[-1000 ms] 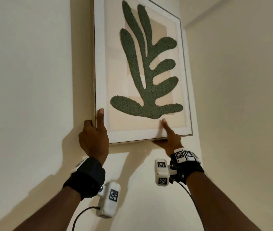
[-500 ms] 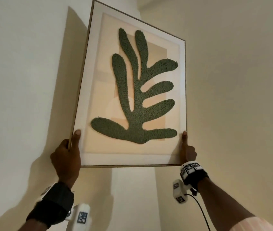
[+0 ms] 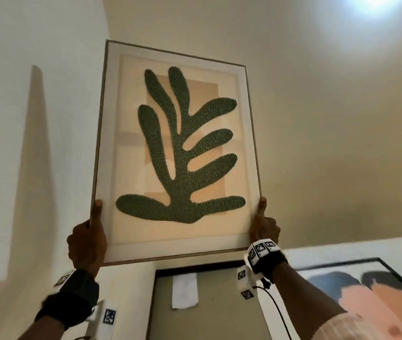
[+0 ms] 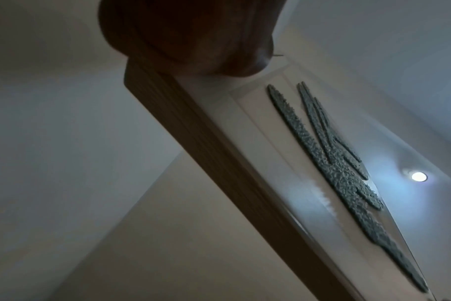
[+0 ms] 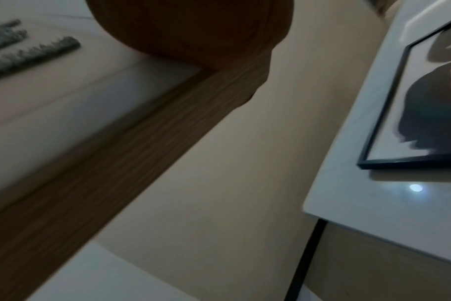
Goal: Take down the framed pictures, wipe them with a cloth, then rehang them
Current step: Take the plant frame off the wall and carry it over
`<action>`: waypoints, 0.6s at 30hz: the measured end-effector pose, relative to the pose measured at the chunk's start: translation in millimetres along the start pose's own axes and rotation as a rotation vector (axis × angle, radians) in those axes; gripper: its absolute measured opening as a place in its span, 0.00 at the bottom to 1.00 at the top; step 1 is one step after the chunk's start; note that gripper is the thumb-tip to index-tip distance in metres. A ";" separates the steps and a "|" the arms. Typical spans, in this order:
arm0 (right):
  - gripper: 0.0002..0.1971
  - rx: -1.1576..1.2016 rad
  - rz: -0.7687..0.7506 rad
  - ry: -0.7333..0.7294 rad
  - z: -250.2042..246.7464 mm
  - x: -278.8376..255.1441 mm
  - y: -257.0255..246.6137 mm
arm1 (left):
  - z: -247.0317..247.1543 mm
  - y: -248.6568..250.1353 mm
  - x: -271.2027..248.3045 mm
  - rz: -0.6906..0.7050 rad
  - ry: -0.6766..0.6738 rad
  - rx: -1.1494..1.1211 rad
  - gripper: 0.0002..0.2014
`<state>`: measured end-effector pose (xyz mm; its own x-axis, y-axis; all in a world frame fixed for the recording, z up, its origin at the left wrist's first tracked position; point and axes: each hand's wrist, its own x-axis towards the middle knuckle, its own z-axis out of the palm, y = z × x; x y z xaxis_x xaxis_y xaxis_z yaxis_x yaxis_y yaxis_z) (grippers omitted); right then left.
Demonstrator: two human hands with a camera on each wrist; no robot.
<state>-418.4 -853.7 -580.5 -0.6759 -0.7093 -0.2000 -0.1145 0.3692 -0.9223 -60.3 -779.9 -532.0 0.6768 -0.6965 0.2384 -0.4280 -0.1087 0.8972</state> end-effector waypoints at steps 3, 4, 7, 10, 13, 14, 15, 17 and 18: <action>0.58 -0.053 0.034 0.092 -58.2 0.7 48.1 | 30.9 -21.0 -54.6 -0.107 -0.108 -0.024 0.41; 0.58 -0.087 0.046 0.117 -77.3 3.4 66.1 | 41.4 -28.3 -74.6 -0.133 -0.144 -0.026 0.40; 0.59 -0.180 0.127 0.190 -144.4 5.3 123.2 | 74.2 -51.4 -145.9 -0.220 -0.293 0.034 0.45; 0.57 -0.241 0.141 0.275 -209.7 3.9 175.3 | 102.9 -68.6 -211.9 -0.279 -0.401 0.063 0.51; 0.53 -0.268 0.201 0.334 -271.2 -2.8 222.8 | 122.9 -80.8 -274.9 -0.318 -0.496 0.124 0.53; 0.54 -0.282 0.222 0.349 -288.3 -4.3 236.8 | 129.1 -83.6 -294.6 -0.333 -0.526 0.148 0.55; 0.54 -0.314 0.257 0.354 -316.9 -2.1 256.8 | 138.4 -84.4 -326.4 -0.352 -0.553 0.179 0.57; 0.54 -0.346 0.312 0.359 -346.5 1.5 282.5 | 146.3 -88.2 -362.4 -0.368 -0.574 0.219 0.56; 0.56 -0.364 0.330 0.363 -364.3 3.5 296.0 | 149.7 -88.9 -383.8 -0.371 -0.590 0.225 0.55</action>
<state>-719.9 -528.2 -733.8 -0.9156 -0.2965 -0.2715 -0.0552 0.7617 -0.6456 -371.7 -609.1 -758.9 0.3927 -0.8450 -0.3630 -0.3887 -0.5102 0.7672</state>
